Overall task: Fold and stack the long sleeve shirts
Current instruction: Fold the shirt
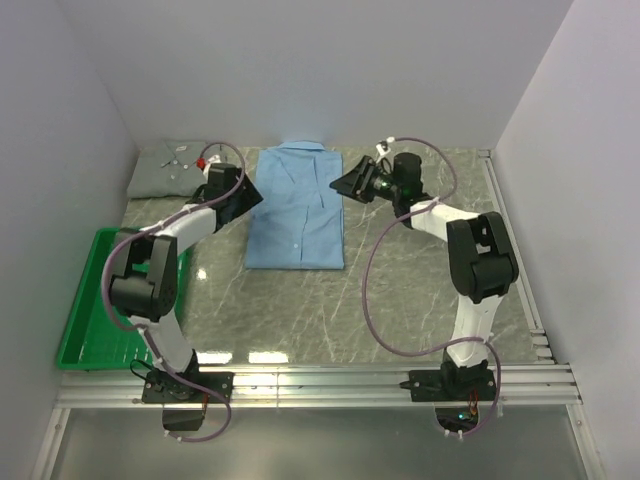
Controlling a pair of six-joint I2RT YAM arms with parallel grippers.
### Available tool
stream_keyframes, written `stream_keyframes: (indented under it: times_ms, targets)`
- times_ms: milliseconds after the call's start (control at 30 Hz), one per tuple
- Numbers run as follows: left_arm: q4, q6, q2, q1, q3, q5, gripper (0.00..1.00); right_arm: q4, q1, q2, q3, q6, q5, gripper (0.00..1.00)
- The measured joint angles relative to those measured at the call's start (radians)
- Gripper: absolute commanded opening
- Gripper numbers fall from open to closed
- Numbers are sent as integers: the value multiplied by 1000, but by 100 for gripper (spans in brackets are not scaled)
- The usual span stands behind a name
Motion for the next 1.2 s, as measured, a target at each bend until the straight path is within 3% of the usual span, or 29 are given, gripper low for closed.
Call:
stream_keyframes:
  times_ms: [100,133,300,533,700,1000,1067,1200]
  targets:
    - [-32,-23,-74,-9,3,-2,63,2,68,-14,-11,6,-5,53]
    - [-37,-33,-101,-19,2,-1,53,2,98,-14,-19,10,-9,53]
    - [-7,-76,-177,-90,-55,32,32,13,223,2,-36,45,-31,47]
    - [-3,-112,-3,-114,-67,55,19,16,289,146,-3,67,-40,41]
    - [22,-161,74,-74,-89,74,17,12,267,238,-32,72,-31,39]
    - [117,-219,76,-54,-140,101,17,53,161,206,-112,58,-51,39]
    - [119,-227,61,-56,-154,102,20,9,142,167,-128,22,-45,40]
    - [46,-216,-17,-56,-193,91,44,-163,123,50,-130,-92,21,45]
